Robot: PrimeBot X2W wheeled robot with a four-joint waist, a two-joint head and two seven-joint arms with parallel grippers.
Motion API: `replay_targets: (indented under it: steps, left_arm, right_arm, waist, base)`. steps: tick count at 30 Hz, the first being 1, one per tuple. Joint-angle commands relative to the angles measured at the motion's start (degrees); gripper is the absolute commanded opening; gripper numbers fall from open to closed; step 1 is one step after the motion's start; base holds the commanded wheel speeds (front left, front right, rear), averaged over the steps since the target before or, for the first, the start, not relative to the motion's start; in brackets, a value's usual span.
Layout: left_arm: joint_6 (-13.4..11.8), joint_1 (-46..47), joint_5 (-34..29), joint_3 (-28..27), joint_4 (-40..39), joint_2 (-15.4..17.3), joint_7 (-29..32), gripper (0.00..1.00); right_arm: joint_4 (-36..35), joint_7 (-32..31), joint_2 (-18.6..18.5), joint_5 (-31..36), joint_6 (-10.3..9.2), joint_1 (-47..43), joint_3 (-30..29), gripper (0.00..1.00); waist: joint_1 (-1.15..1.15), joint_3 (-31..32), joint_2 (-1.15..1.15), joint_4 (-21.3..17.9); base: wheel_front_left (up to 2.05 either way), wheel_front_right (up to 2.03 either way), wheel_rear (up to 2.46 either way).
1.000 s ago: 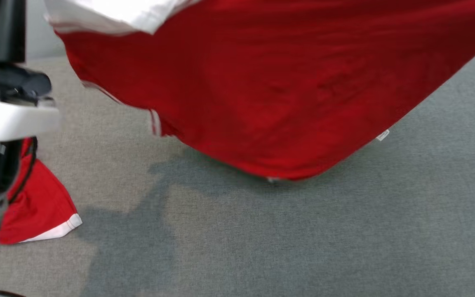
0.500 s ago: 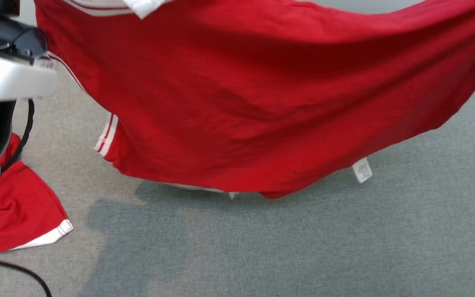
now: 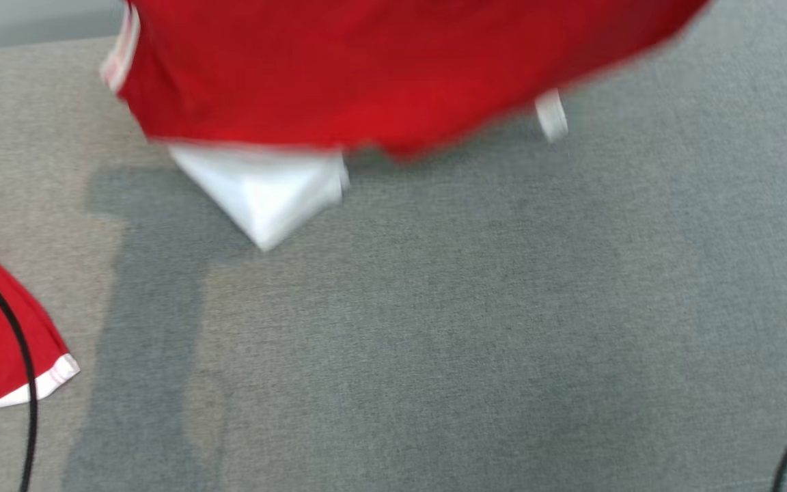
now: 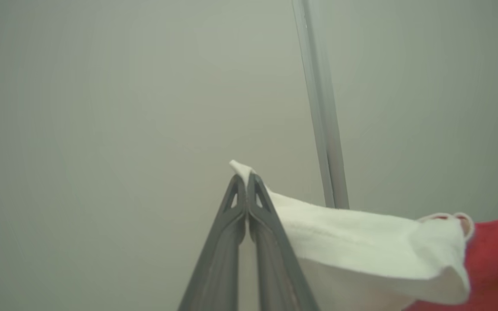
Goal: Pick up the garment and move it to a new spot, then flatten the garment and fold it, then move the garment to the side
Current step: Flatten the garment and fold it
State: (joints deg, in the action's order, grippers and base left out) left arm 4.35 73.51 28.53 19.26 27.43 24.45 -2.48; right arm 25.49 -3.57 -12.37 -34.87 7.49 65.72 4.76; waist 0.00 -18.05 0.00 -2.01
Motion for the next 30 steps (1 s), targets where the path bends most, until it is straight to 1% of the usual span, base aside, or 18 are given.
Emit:
replay_targets:
  steps: [1,5,6,8,11,14,17,18,19,21,22,25,27,29,30]
  left_arm:
    - [0.3,2.7,-0.7,-0.1,3.1,0.3,-1.1,0.0]
    - [0.7,9.4,-2.0,0.4,13.0,-0.5,-4.8,0.0]
    - [1.2,11.8,-2.3,0.9,16.6,-1.2,-6.3,0.0]
    - [1.6,13.9,-1.8,1.2,20.0,-2.1,-7.4,0.0]
    - [2.4,14.6,-0.7,1.9,24.4,-4.0,-8.7,0.0]
    - [2.9,12.4,2.0,1.8,27.4,-6.1,-9.7,0.0]
    - [3.1,8.0,5.2,1.4,28.5,-8.2,-10.8,0.0]
    - [3.1,6.0,6.8,0.6,28.2,-8.7,-11.5,0.0]
    - [3.1,3.5,6.5,1.1,27.9,-9.0,-11.7,0.0]
    - [3.1,-2.4,8.5,1.8,26.2,-10.5,-12.2,0.0]
    - [3.2,-5.2,9.5,1.3,25.0,-10.7,-12.4,0.0]
    - [3.1,-14.2,10.2,-0.2,19.7,-10.4,-12.6,0.0]
    - [2.7,-21.1,9.2,-1.6,15.0,-10.2,-12.6,0.0]
    - [1.9,-27.4,8.2,-3.1,10.4,-9.7,-12.6,0.0]
    - [1.5,-30.5,7.8,-3.8,8.0,-9.5,-12.6,0.0]
  right_arm:
    - [3.3,2.4,0.8,0.8,0.0,2.7,0.4,0.0]
    - [14.8,9.3,3.6,1.8,-0.01,10.0,1.2,0.0]
    - [19.6,11.7,4.5,2.1,0.0,12.9,2.0,0.0]
    - [24.1,13.1,4.9,2.6,0.0,15.3,3.0,0.0]
    - [30.1,14.1,5.3,2.6,0.0,17.6,4.1,0.0]
    - [34.1,14.1,5.5,1.6,0.0,17.3,5.6,0.0]
    - [35.4,13.3,4.5,0.2,0.0,14.4,8.3,0.0]
    - [35.1,13.4,4.2,-0.4,0.0,12.8,9.4,0.0]
    - [34.6,13.7,3.8,-2.0,0.0,10.7,9.9,0.0]
    - [32.7,13.6,2.5,-3.7,0.0,6.4,12.5,0.0]
    - [31.3,14.1,2.0,-5.7,0.0,4.0,13.2,0.0]
    - [27.1,14.7,-0.2,-10.1,0.0,-4.7,16.1,0.0]
    - [23.9,15.5,-1.4,-13.4,0.0,-10.0,17.6,0.0]
    - [20.9,16.4,-2.9,-15.9,0.0,-15.0,19.1,0.0]
    - [19.3,16.8,-3.1,-17.4,0.0,-17.7,19.7,0.0]
  waist:
    - [0.0,-0.8,0.0,-0.9]
    - [0.0,-1.7,0.0,-1.5]
    - [0.0,-2.3,0.0,-1.4]
    - [0.0,-3.3,0.0,-1.1]
    - [0.0,-4.9,0.0,-0.2]
    - [0.0,-6.3,0.0,0.8]
    - [0.0,-7.9,0.0,2.2]
    - [0.0,-8.4,0.0,2.6]
    - [0.0,-8.2,0.0,3.1]
    - [0.0,-8.5,0.0,3.7]
    - [0.0,-8.4,0.0,4.0]
    - [0.0,-8.4,0.0,4.6]
    - [0.0,-7.8,0.0,4.5]
    - [0.0,-7.1,0.0,4.3]
    - [0.0,-6.4,0.0,4.2]
  base:
    - [0.0,0.0,0.0]
    - [0.0,0.0,0.0]
    - [0.0,0.0,0.0]
    - [0.0,0.0,0.0]
    - [0.0,0.0,0.0]
    - [0.0,0.0,0.0]
    - [0.0,0.0,0.0]
    - [0.0,0.0,0.0]
    - [0.0,0.0,0.0]
    - [0.0,0.0,0.0]
    - [0.0,0.0,0.0]
    - [0.0,0.0,0.0]
    - [0.0,0.0,0.0]
    - [0.0,0.0,0.0]
    - [0.0,0.0,0.0]
